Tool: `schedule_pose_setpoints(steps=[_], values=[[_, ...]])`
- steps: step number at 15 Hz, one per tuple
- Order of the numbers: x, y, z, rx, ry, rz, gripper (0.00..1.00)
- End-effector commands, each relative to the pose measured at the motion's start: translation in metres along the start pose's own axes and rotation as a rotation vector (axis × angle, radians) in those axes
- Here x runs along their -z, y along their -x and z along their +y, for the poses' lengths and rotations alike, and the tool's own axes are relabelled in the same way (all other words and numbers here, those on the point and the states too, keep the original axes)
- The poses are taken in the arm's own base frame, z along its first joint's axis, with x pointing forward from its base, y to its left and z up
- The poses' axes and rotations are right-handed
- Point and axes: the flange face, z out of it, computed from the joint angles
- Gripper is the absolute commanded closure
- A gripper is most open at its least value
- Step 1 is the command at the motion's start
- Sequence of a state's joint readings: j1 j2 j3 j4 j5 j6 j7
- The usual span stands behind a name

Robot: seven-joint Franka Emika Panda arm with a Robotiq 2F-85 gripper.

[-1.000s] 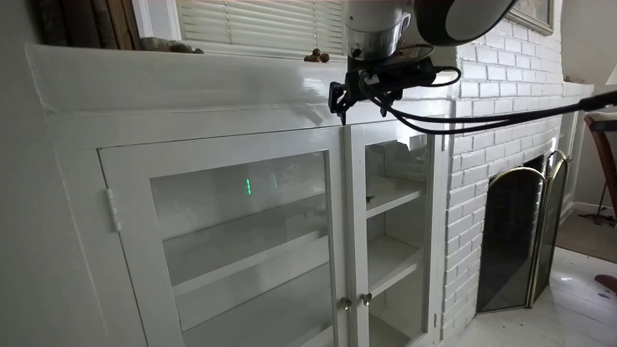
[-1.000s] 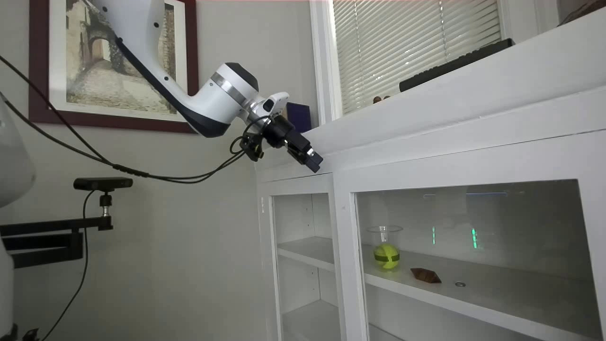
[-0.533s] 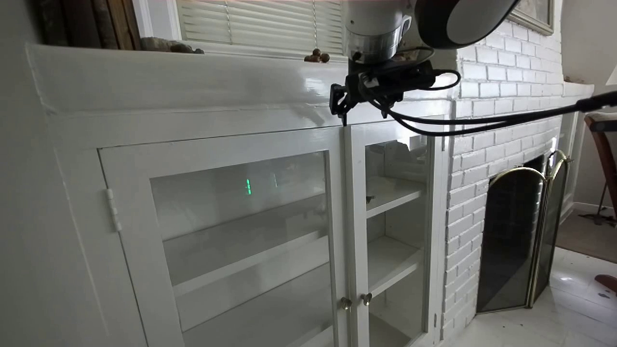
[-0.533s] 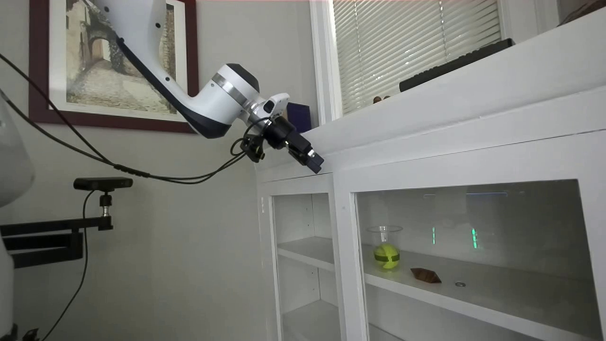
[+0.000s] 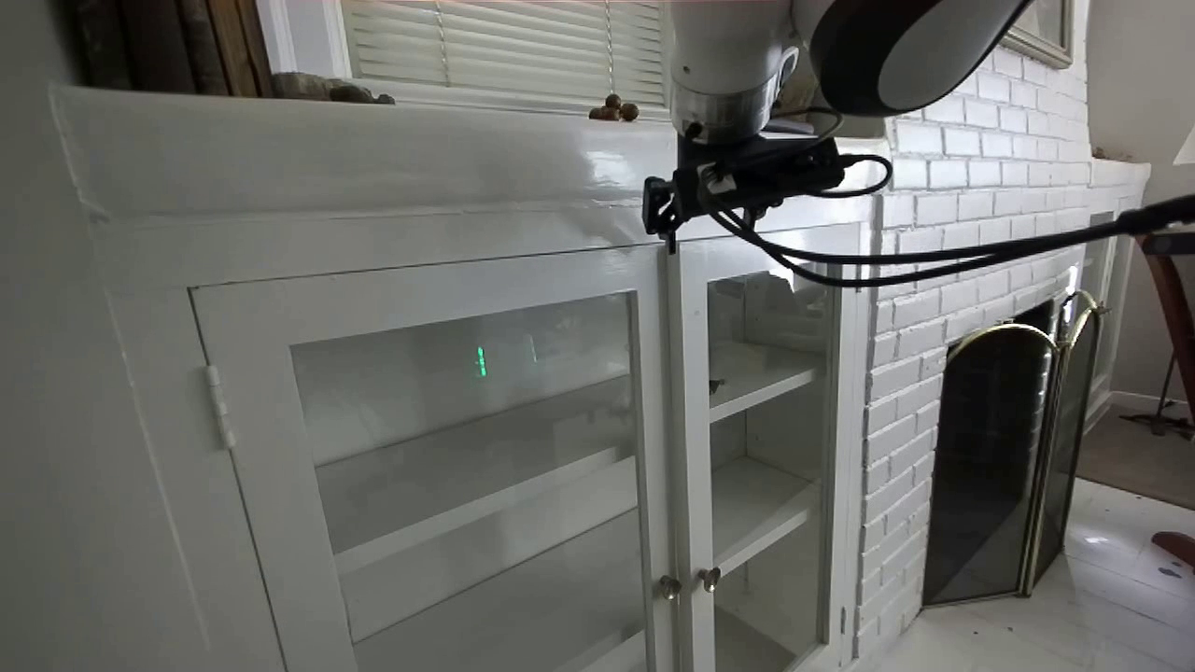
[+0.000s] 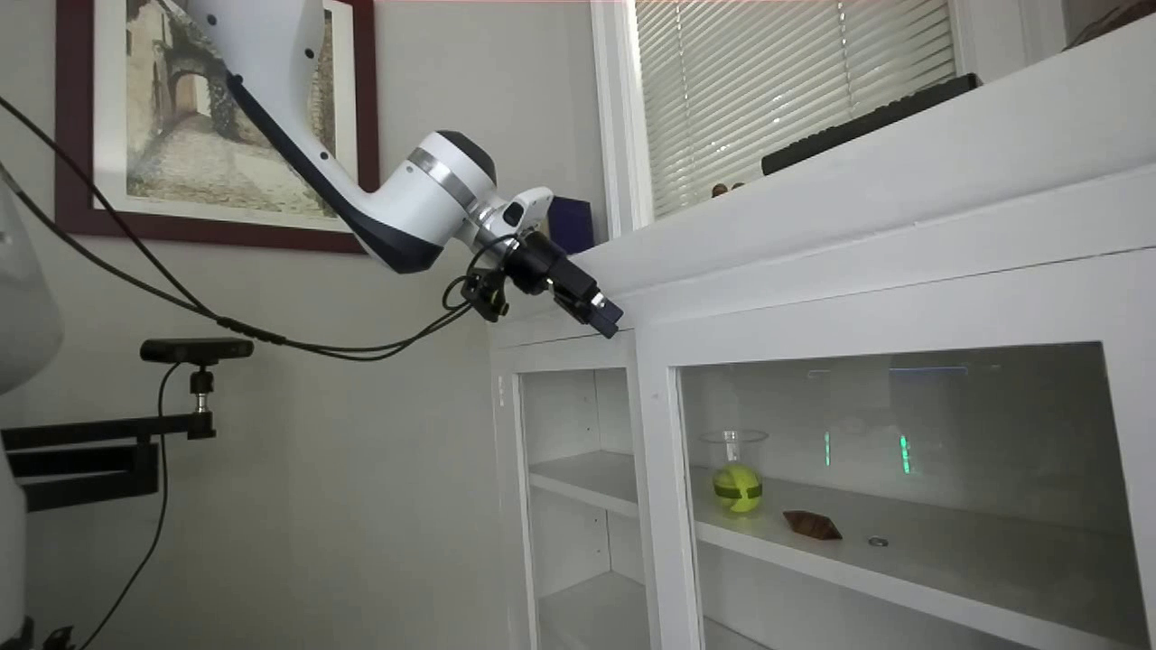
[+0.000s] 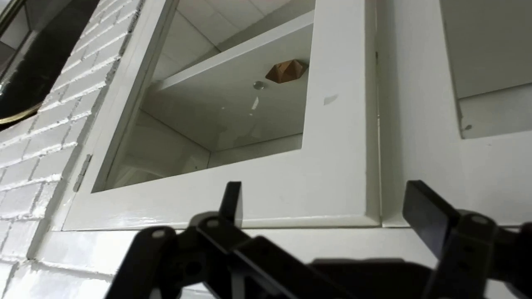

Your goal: Open the right door of the cabinet.

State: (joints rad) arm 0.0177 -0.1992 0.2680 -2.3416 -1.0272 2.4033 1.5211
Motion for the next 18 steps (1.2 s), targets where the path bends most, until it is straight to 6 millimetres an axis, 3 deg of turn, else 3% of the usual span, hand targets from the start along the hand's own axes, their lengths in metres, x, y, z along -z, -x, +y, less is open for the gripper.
schedule_pose_setpoints(steps=[1, 7, 18], values=[[-0.012, 0.008, 0.001, -0.014, 0.023, 0.036, 0.00], [-0.029, 0.013, 0.002, -0.036, 0.025, 0.074, 0.00], [-0.037, 0.015, -0.002, -0.044, 0.014, 0.099, 0.00]])
